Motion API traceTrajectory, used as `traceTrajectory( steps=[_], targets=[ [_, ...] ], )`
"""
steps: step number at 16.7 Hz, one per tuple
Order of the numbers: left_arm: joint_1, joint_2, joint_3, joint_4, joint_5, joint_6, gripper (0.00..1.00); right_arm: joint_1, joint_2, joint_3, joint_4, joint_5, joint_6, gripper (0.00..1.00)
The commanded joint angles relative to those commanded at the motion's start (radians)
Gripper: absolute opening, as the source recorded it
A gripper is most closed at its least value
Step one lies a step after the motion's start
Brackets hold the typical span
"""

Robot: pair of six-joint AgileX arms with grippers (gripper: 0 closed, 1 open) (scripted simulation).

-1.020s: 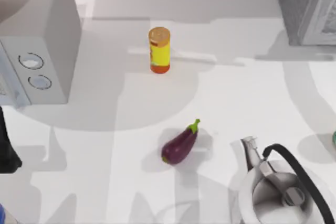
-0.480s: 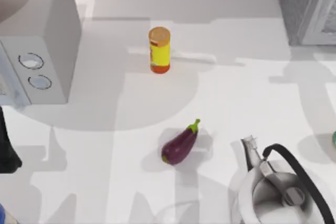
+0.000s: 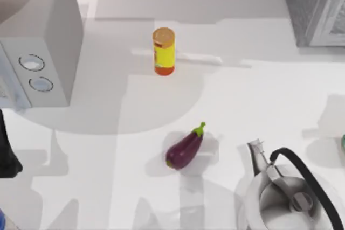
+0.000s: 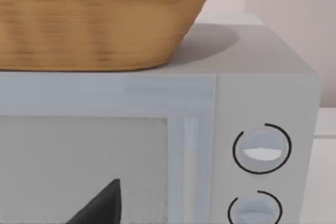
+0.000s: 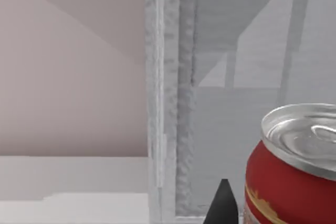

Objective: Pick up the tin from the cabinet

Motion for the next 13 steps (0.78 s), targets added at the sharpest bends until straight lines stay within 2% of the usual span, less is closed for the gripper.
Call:
traceTrajectory(
  steps=[4, 7, 13],
  targets=[
    [0.0, 0.0, 0.0, 0.0, 0.0, 0.0, 1.0, -0.068, -0.229, -0.342, 0.123, -0.073, -0.002, 0.0],
    [0.0, 0.0, 0.0, 0.0, 0.0, 0.0, 1.0, -0.104, -0.352, -0.512, 0.187, -0.115, -0.004, 0.0],
    [0.0, 0.0, 0.0, 0.0, 0.0, 0.0, 1.0, -0.124, -0.416, -0.59, 0.22, -0.136, -0.005, 0.0]
  ],
)
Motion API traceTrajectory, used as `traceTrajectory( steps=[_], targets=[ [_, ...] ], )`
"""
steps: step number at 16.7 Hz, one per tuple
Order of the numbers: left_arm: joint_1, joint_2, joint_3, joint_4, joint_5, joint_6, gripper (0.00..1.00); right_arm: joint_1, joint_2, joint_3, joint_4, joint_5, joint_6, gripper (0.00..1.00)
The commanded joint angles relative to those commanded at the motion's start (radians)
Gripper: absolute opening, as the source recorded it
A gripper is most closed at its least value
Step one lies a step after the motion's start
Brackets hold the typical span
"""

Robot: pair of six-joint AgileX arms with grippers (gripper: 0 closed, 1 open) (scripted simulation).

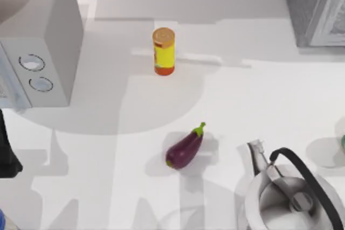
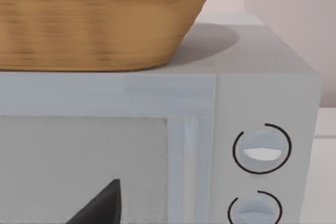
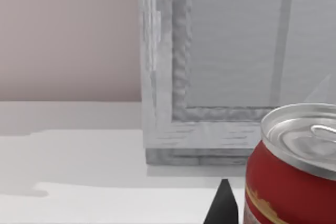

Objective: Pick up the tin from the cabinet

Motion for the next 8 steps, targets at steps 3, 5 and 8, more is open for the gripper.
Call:
traceTrajectory(
  steps=[3, 5, 8],
  targets=[
    [0.0, 0.0, 0.0, 0.0, 0.0, 0.0, 1.0, 0.003, 0.006, -0.001, -0.002, 0.001, 0.002, 0.0],
    [0.0, 0.0, 0.0, 0.0, 0.0, 0.0, 1.0, -0.014, 0.036, 0.019, -0.016, -0.027, -0.027, 0.0],
    [0.0, 0.0, 0.0, 0.0, 0.0, 0.0, 1.0, -0.079, 0.158, 0.097, -0.059, -0.14, -0.141, 0.0]
  ],
)
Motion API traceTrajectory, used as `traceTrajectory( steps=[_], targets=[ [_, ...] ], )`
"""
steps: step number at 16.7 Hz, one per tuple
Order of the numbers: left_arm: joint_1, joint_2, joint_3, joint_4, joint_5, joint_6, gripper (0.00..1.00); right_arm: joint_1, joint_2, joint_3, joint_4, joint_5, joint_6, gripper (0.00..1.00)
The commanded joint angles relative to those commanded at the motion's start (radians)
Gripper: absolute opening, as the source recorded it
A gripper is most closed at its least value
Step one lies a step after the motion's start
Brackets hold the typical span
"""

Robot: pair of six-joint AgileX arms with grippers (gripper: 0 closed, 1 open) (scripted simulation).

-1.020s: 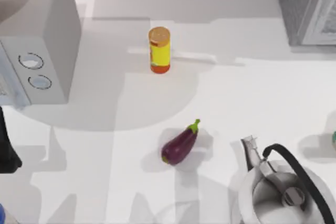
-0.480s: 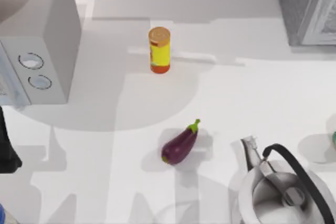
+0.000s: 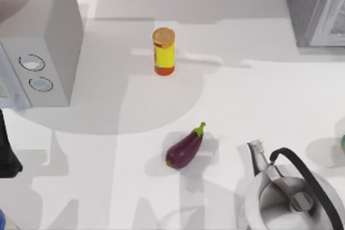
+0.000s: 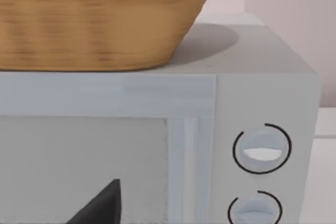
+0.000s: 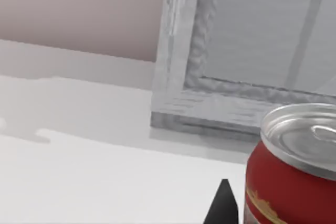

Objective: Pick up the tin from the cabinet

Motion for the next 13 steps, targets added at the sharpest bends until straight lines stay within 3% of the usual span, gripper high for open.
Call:
traceTrajectory(
  steps=[4, 13],
  targets=[
    [0.0, 0.0, 0.0, 0.0, 0.0, 0.0, 1.0, -0.133, 0.291, 0.169, -0.069, -0.259, -0.248, 0.0],
    [0.0, 0.0, 0.0, 0.0, 0.0, 0.0, 1.0, -0.491, 1.275, 0.617, -0.177, -0.983, -0.909, 0.0]
  ],
)
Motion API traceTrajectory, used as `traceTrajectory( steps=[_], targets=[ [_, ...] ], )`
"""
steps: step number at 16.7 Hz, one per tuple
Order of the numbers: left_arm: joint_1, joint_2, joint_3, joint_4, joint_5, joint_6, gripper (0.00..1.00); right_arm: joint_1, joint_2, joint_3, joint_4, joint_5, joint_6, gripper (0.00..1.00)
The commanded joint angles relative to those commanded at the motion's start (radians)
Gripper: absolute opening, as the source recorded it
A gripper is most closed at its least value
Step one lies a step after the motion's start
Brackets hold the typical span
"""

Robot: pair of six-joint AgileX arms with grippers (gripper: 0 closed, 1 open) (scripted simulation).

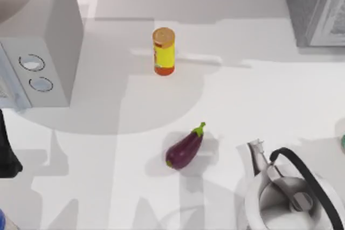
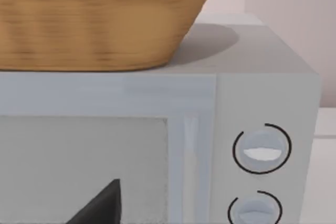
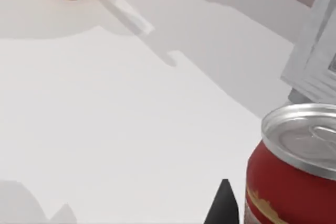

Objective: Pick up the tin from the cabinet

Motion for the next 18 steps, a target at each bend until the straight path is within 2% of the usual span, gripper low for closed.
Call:
traceTrajectory(
  steps=[4, 8, 11, 18],
  targets=[
    [0.0, 0.0, 0.0, 0.0, 0.0, 0.0, 1.0, -0.128, 0.39, 0.147, -0.013, -0.267, -0.228, 0.0],
    [0.0, 0.0, 0.0, 0.0, 0.0, 0.0, 1.0, -0.215, 0.641, 0.238, -0.015, -0.419, -0.348, 0.0],
    [0.0, 0.0, 0.0, 0.0, 0.0, 0.0, 1.0, -0.244, 0.721, 0.264, -0.014, -0.457, -0.376, 0.0],
    [0.0, 0.0, 0.0, 0.0, 0.0, 0.0, 1.0, -0.24, 0.732, 0.266, -0.021, -0.456, -0.388, 0.0]
  ],
)
